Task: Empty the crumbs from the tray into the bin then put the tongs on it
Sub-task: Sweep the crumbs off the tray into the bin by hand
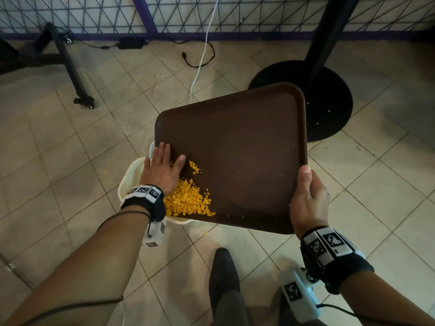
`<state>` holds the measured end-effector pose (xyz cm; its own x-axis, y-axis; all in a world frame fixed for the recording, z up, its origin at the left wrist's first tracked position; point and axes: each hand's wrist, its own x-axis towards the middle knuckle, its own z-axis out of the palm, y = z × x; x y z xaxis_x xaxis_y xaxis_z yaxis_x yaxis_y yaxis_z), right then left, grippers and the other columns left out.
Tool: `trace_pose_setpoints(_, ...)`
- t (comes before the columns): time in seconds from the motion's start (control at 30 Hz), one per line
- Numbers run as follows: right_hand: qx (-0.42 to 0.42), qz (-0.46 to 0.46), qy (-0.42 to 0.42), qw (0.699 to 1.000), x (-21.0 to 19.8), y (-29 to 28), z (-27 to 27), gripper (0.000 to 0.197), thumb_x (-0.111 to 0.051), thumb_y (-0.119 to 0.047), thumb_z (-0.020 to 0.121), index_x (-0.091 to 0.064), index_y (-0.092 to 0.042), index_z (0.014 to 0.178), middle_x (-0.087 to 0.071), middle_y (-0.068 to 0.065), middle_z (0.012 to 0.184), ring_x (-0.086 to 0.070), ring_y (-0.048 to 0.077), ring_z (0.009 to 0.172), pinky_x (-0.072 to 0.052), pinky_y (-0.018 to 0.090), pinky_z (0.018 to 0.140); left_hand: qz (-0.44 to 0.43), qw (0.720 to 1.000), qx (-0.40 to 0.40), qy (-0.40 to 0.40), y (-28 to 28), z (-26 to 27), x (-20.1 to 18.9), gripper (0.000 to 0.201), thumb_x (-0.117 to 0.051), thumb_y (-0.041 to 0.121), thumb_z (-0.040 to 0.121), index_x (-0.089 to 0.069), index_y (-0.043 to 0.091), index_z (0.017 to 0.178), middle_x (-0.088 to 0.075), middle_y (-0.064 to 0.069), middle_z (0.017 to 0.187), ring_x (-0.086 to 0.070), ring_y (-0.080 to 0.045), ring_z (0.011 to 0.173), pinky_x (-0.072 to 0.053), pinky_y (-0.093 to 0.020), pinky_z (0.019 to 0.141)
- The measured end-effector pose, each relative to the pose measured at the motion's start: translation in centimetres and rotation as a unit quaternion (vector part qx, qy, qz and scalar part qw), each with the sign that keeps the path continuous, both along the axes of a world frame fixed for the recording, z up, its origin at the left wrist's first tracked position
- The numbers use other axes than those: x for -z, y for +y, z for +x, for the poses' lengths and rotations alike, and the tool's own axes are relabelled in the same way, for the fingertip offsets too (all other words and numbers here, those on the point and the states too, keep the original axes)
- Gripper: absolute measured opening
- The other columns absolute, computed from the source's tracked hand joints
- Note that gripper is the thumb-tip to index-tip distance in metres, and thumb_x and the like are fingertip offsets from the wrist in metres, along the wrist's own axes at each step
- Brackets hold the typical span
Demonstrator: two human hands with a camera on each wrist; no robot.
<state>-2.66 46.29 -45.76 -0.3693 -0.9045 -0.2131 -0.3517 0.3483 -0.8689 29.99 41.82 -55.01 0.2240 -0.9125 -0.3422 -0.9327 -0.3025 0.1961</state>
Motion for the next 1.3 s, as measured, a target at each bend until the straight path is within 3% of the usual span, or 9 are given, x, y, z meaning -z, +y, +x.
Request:
trace_pose_setpoints(0.3, -0.007, 0.002, -0.004, 1.0, -0.4, 0.0, 0.2, 0.051, -0.026, -0.043, 0.104, -0.061, -0.006, 0.098, -0.059, 0.001, 0.078, -0.055, 0.017, 0.072, -0.051, 0.045, 0.076, 0.023, 0.998, 0.005, 0.053, 9.8, -1.7, 1.6, 0.087, -0.004, 0.076, 0.091, -0.001, 0.018, 0.156, -0.003, -0.007, 0.165, -0.009, -0.023, 0.151, -0.01, -0.043, 0.121)
trace_pose_setpoints(0.53, 0.0, -0.001, 0.001, 1.0, -0.6, 0.2, 0.5, 0.052, -0.027, -0.044, 0.104, -0.061, -0.005, 0.098, -0.063, 0.012, 0.084, -0.06, 0.029, 0.078, -0.053, 0.051, 0.076, -0.056, 0.997, -0.007, 0.055, 4.4, -1.7, -0.8, 0.079, -0.012, 0.068, 0.096, -0.004, 0.02, 0.157, 0.005, 0.0, 0.166, -0.007, -0.02, 0.151, -0.012, -0.043, 0.121)
trace_pose_setpoints(0.7, -0.001, -0.011, 0.007, 1.0, -0.7, 0.1, 0.8, 0.053, -0.027, -0.044, 0.104, -0.06, -0.002, 0.096, -0.064, 0.019, 0.085, -0.06, 0.037, 0.08, -0.053, 0.054, 0.075, -0.044, 0.996, 0.001, 0.073, 4.0, -3.2, 0.5, 0.079, -0.011, 0.068, 0.096, 0.003, 0.021, 0.157, 0.01, 0.002, 0.165, -0.002, -0.016, 0.151, -0.006, -0.042, 0.122)
trace_pose_setpoints(0.9, -0.008, -0.012, -0.002, 1.0, -1.1, 0.2, 0.9, 0.051, -0.027, -0.043, 0.104, -0.06, -0.004, 0.099, -0.064, 0.016, 0.088, -0.061, 0.035, 0.084, -0.054, 0.052, 0.078, 0.016, 0.998, 0.024, 0.05, 10.3, -2.9, 2.4, 0.084, -0.001, 0.073, 0.091, 0.003, 0.02, 0.156, 0.006, -0.001, 0.165, 0.001, -0.016, 0.151, -0.006, -0.044, 0.123)
trace_pose_setpoints(1.0, -0.011, -0.015, -0.004, 1.0, -1.4, 0.4, 1.1, 0.052, -0.026, -0.044, 0.104, -0.06, -0.006, 0.099, -0.065, 0.017, 0.089, -0.061, 0.035, 0.084, -0.055, 0.054, 0.078, -0.019, 0.998, 0.014, 0.05, 9.6, -2.0, 1.3, 0.084, -0.001, 0.073, 0.092, -0.008, 0.019, 0.157, -0.007, -0.002, 0.165, -0.005, -0.017, 0.151, -0.009, -0.044, 0.122)
trace_pose_setpoints(1.1, -0.014, -0.027, 0.003, 1.0, -1.8, 0.4, 1.0, 0.051, -0.027, -0.042, 0.105, -0.06, -0.003, 0.097, -0.063, 0.018, 0.083, -0.059, 0.033, 0.076, -0.052, 0.051, 0.073, -0.053, 0.997, -0.017, 0.046, 6.7, -1.2, 0.2, 0.082, -0.003, 0.071, 0.094, -0.008, 0.018, 0.157, -0.005, -0.003, 0.165, -0.007, -0.02, 0.151, -0.008, -0.044, 0.122)
trace_pose_setpoints(1.2, -0.016, -0.033, 0.004, 0.999, -2.0, 0.4, 1.1, 0.05, -0.027, -0.042, 0.105, -0.059, -0.004, 0.094, -0.059, 0.008, 0.075, -0.053, 0.021, 0.066, -0.052, 0.048, 0.069, -0.021, 1.0, -0.016, 0.011, 4.4, -0.7, 0.3, 0.086, 0.0, 0.072, 0.092, -0.006, 0.017, 0.157, -0.003, -0.005, 0.165, -0.002, -0.022, 0.151, -0.003, -0.046, 0.122)
trace_pose_setpoints(1.3, -0.018, -0.035, 0.005, 0.999, -1.9, 0.3, 1.1, 0.05, -0.028, -0.041, 0.105, -0.059, -0.004, 0.095, -0.058, 0.008, 0.075, -0.051, 0.017, 0.066, -0.051, 0.046, 0.068, 0.022, 1.0, -0.009, 0.005, 5.2, -0.9, 1.3, 0.089, 0.004, 0.074, 0.09, 0.0, 0.016, 0.157, 0.001, -0.004, 0.166, 0.002, -0.021, 0.151, -0.001, -0.048, 0.121)
